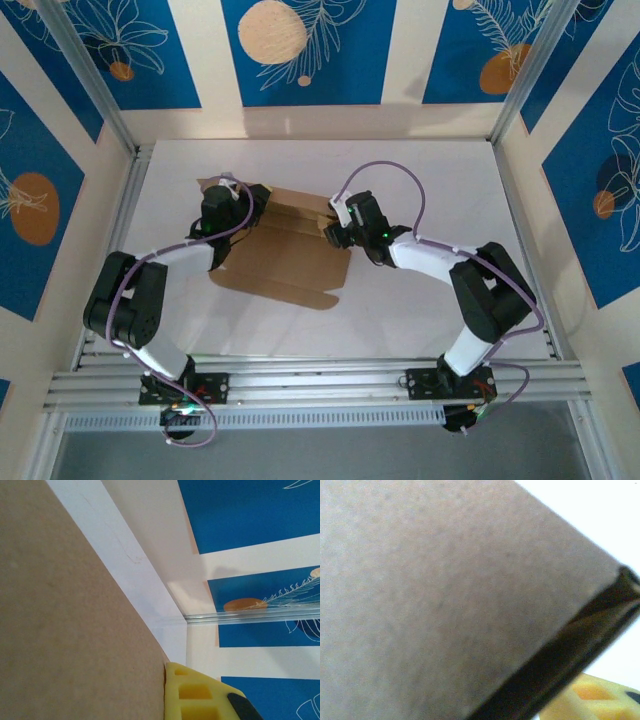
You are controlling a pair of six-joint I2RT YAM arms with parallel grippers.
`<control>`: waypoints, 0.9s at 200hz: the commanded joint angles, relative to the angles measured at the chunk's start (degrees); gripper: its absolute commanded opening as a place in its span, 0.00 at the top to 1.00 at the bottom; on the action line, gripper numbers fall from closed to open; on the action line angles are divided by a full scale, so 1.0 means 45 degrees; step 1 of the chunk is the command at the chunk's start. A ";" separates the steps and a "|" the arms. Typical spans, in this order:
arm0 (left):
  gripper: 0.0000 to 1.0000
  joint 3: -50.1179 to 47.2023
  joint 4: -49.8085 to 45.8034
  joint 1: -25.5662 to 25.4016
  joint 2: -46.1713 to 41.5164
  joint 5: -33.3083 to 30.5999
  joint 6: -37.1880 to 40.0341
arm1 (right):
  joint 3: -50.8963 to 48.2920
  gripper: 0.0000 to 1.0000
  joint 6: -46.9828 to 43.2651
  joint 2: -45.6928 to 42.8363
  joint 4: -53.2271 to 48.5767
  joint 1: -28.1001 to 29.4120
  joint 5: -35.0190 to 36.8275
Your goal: Fold the paper box
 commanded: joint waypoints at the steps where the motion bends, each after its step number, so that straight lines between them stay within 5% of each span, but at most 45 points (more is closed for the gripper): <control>1: 1.00 -0.0214 -0.1289 -0.0234 0.0122 0.0813 -0.0123 | 0.0448 0.47 0.0243 0.0353 0.1819 -0.0348 0.0528; 72: 1.00 0.0380 -0.2800 -0.0622 -0.0430 0.1002 -0.1668 | 0.1660 0.75 0.1480 0.1322 0.1675 -0.0526 0.1330; 116: 0.66 0.0690 -0.3978 -0.0781 -0.1563 0.0836 -0.0942 | 0.1743 0.82 0.0813 0.1264 0.1201 -0.1031 0.0653; 180: 0.55 0.4521 -0.9490 -0.0947 -0.3784 0.2512 0.5797 | 0.1999 0.81 -0.2178 0.1044 0.0203 -0.2707 -0.4825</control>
